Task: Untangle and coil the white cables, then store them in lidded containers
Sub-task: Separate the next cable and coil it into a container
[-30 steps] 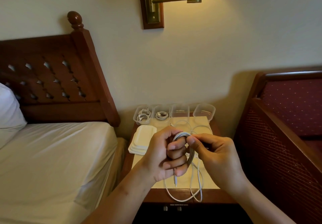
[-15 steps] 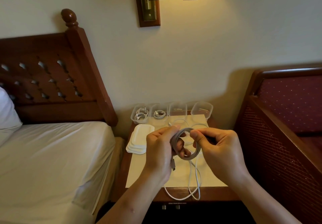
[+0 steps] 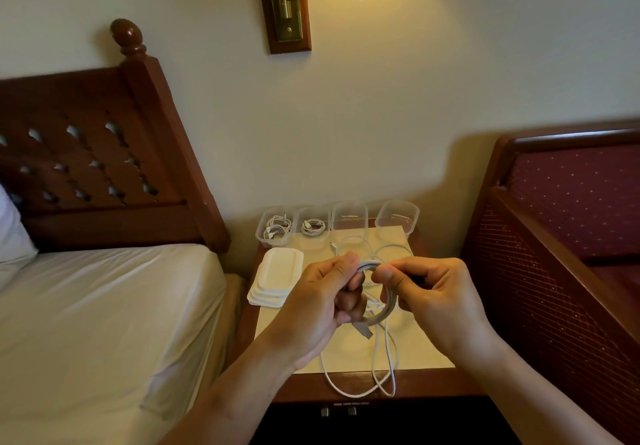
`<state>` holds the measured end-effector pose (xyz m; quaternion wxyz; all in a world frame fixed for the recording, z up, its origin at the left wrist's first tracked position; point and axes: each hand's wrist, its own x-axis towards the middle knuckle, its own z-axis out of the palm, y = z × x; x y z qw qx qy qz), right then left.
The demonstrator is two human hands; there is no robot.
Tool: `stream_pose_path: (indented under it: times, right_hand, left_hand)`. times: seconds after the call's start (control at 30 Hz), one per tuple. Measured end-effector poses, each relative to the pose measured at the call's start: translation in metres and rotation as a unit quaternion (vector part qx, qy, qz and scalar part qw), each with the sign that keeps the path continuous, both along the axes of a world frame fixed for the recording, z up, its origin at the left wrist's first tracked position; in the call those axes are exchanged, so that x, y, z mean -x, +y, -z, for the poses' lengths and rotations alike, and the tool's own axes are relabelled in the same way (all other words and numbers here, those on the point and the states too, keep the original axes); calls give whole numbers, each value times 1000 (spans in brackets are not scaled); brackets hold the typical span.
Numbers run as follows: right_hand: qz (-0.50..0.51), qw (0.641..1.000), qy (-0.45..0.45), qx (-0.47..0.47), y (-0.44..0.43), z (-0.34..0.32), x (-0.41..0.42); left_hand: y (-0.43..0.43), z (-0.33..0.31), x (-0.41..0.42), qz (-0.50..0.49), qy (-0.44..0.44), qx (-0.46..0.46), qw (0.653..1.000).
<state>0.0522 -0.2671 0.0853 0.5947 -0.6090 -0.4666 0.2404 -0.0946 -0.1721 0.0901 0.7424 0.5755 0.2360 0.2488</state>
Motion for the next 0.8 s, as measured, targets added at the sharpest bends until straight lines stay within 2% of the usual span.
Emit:
stream_pose_path:
  times: [0.1,0.23,0.27,0.33,0.37,0.43,0.47,0.5,0.57,0.63,0.67,0.7,0.8]
  right_hand:
    - [-60,997,55,5,3,2,-8]
    - [-189,979,72,-8,3,8,-27]
    - [-200,979,37,-9,1,8,-33]
    - [-183,973,-136,-25,1,5,-42]
    - [-158,954,-251,-43,2,3,-46]
    - [-76,885,-454,-74,9,3,-50]
    - [-41,860,-502,-81,13,2,-51]
    - [-16,860,-502,-91,17,2,-51]
    - [25,908,-402,-115,20,3,-45]
    - [46,969,-212,-117,21,1,-36]
    - [43,986,-117,-109,20,-1,-31]
    - [36,993,-41,-104,20,-5,-27]
    - [-2,989,112,-93,19,-16,-23]
  left_hand:
    - [-2,-2,-1,-13,-15,-8,1000]
    - [3,-4,2,8,-31,-27,999]
    - [3,-4,4,17,-37,-27,999]
    - [3,-6,7,35,-46,-25,998]
    - [2,-7,7,41,-50,-23,998]
    - [3,-9,5,45,-58,-18,997]
    - [3,-9,4,43,-60,-15,997]
    - [3,-11,3,40,-63,-12,997]
    - [2,-13,2,35,-67,-11,997]
    - [0,-15,0,33,-71,-17,997]
    - [-1,-17,-1,32,-70,-21,997]
    - [-1,-18,-2,29,-68,-24,997]
    - [0,-19,-3,21,-63,-28,997]
